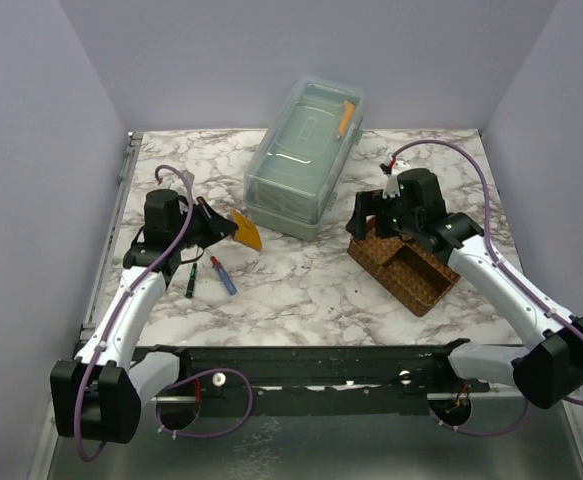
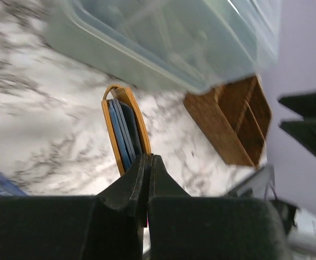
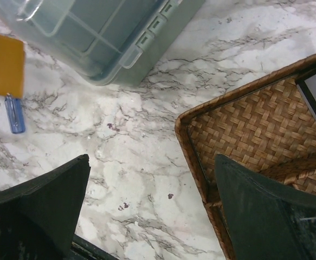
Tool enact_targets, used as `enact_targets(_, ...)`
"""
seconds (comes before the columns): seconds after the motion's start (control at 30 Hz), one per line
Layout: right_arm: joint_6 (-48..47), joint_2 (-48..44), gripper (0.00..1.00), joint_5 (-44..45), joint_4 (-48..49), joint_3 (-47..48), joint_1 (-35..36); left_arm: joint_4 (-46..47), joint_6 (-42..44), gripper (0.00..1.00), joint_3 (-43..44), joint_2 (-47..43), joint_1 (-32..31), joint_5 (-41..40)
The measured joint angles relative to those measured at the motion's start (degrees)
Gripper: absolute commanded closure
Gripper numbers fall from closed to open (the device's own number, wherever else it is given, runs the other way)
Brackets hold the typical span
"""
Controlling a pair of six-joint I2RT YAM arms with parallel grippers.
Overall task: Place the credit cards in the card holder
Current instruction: Open the card holder at the center of the board.
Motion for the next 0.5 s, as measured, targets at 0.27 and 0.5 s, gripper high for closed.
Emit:
enact_targets(0.27,-5.0,0.0,0.0,-3.5,6.8,-4.5,13.3,0.0,5.1,1.0,-0.2,9.5,-10.1,15.8)
enact_targets(0.5,-4.0,4.2,0.0,-6.1,13.9,-9.7,14.3,-3.7,8.7,0.6,3.3,22.6,-21.4,14.3)
